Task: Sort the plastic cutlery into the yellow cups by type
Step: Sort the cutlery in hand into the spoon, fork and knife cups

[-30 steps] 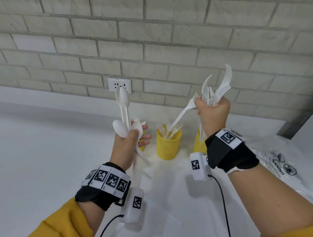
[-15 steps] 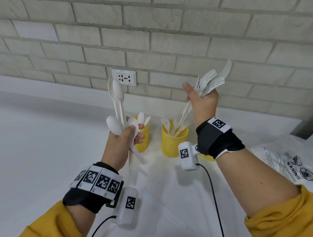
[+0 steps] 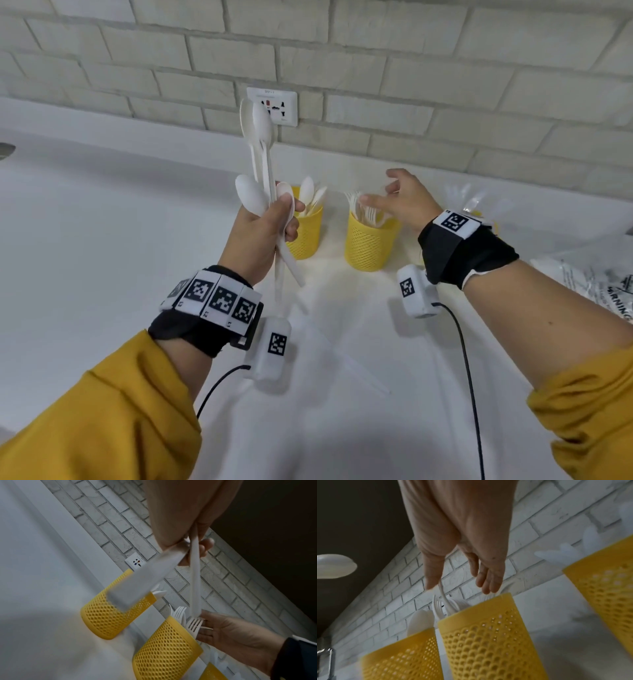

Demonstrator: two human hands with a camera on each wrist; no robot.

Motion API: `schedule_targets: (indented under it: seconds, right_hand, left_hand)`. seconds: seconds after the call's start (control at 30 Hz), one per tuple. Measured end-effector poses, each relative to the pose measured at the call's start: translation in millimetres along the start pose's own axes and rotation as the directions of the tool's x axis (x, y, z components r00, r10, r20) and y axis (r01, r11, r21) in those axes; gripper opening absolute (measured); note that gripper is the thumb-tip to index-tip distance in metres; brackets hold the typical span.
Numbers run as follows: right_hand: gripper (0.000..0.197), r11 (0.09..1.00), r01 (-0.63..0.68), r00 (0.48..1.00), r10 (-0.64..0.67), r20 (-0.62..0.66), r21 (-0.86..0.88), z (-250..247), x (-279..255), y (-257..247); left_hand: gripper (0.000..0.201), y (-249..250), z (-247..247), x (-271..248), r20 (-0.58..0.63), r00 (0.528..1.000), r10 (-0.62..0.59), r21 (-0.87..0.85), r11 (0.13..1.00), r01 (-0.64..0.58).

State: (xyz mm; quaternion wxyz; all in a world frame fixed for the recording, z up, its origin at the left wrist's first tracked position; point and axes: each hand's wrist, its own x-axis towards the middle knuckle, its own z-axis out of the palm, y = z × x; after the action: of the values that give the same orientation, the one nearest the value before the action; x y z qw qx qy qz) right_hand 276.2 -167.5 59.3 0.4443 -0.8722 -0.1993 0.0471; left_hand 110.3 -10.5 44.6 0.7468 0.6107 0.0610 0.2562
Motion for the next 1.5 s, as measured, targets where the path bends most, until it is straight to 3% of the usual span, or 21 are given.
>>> schedule_targets:
  seconds: [0.07,0.1,0.17,0.23,0.27,0.3,0.37,0.4,0.53,0.6,0.7,0.8,0.87,0.93,1.0,1.03,1.1,1.2,1.3,1.4,1.5]
  right_hand:
    - [0.058,0.981,0.189,0.958,-0.192,-0.213,-0.033,-2,-13,-6]
    - [0.046,0.948,0.312,0.894,-0.317,-0.316,-0.066,0,-21,-10]
    - [0.025,0.86,0.5,0.801,-0.506,-0.319,-0.108,10,-42,-18]
    - [0.018,0.838,0.537,0.844,-0.535,0.049,-0.1,28,-63,-22]
    - [0.021,0.847,0.508,0.831,-0.433,0.349,-0.157,37,-77,-24]
    - [0.031,0.834,0.485,0.757,-0.248,0.605,-0.265,47,-89,-22]
    - [0.053,0.733,0.486,0.611,0.105,0.785,-0.476,66,-108,-10]
    - [0.058,0.685,0.499,0.599,0.171,0.782,-0.531,75,-115,-3]
    - [0.012,0.662,0.471,0.668,0.164,0.726,-0.583,89,-120,10]
    - [0.02,0.607,0.506,0.658,0.187,0.729,-0.612,87,-122,12]
    - [0.009,0.562,0.494,0.68,0.226,0.698,-0.663,78,-127,16]
    - [0.022,0.681,0.384,0.69,0.237,0.684,-0.624,50,-121,16]
    - [0.015,0.774,0.298,0.739,0.184,0.648,-0.559,20,-113,12]
    - [0.011,0.855,0.211,0.87,0.057,0.49,-0.474,-15,-100,12]
    - [0.008,0.899,0.172,0.979,-0.111,0.17,-0.403,-51,-84,16]
    - [0.005,0.913,0.162,0.983,-0.183,-0.021,-0.375,-68,-75,19]
    - [0.01,0.942,0.121,0.922,-0.224,-0.317,-0.313,-93,-59,27]
    - [0.019,0.973,0.05,0.865,-0.156,-0.478,-0.227,-105,-43,46]
    - [0.014,0.985,-0.03,0.885,-0.053,-0.462,-0.172,-98,-32,63]
    - [0.008,0.927,-0.162,0.964,0.075,-0.257,-0.338,-85,-21,78]
    - [0.015,0.876,-0.181,0.981,0.13,-0.143,-0.447,-76,-14,91]
  left_hand:
    - [0.017,1,-2,-3,0.015,1.0,0.001,0.007,1.0,-0.001]
    - [0.02,2,-3,-5,0.024,1.0,0.001,0.011,1.0,-0.001]
    - [0.023,1,-5,-8,0.027,1.0,-0.007,0.01,1.0,0.007]
    - [0.023,1,-5,-11,0.021,1.0,-0.009,-0.008,1.0,0.009]
    - [0.024,0,-4,-12,0.021,1.0,-0.005,-0.008,1.0,0.005]
    - [0.024,0,-3,-14,0.025,1.0,-0.003,-0.005,1.0,0.003]
    - [0.024,1,1,-18,0.028,1.0,-0.008,0.004,1.0,0.008]
    - [0.024,0,2,-20,0.029,0.999,-0.014,0.007,1.0,0.014]
    - [0.031,-3,9,-28,0.041,0.998,-0.038,0.006,0.999,0.037]
    - [0.032,-3,14,-31,0.055,0.997,-0.049,0.006,0.999,0.049]
    - [0.022,-3,19,-33,0.11,0.994,-0.025,0.003,1.0,0.024]
    - [0.02,-4,21,-33,0.167,0.986,-0.008,0.017,1.0,0.005]
    - [0.019,-6,24,-32,0.175,0.984,-0.013,0.0,1.0,0.013]
    - [0.017,-10,28,-31,0.174,0.985,-0.017,-0.021,1.0,0.021]
    - [0.017,-14,33,-30,0.172,0.985,-0.016,-0.026,0.999,0.02]
    - [0.018,-15,36,-31,0.172,0.985,-0.014,-0.014,1.0,0.016]
    - [0.02,-17,44,-31,0.165,0.986,0.002,0.043,0.999,-0.009]
    - [0.018,-22,57,-31,0.104,0.993,0.058,0.2,0.977,-0.078]
    - [0.018,-28,67,-31,0.047,0.985,0.168,0.334,0.927,-0.174]
    - [0.016,-30,76,-30,0.033,0.977,0.213,0.386,0.899,-0.209]
    - [0.019,-35,78,-26,0.012,0.983,0.181,0.381,0.909,-0.172]
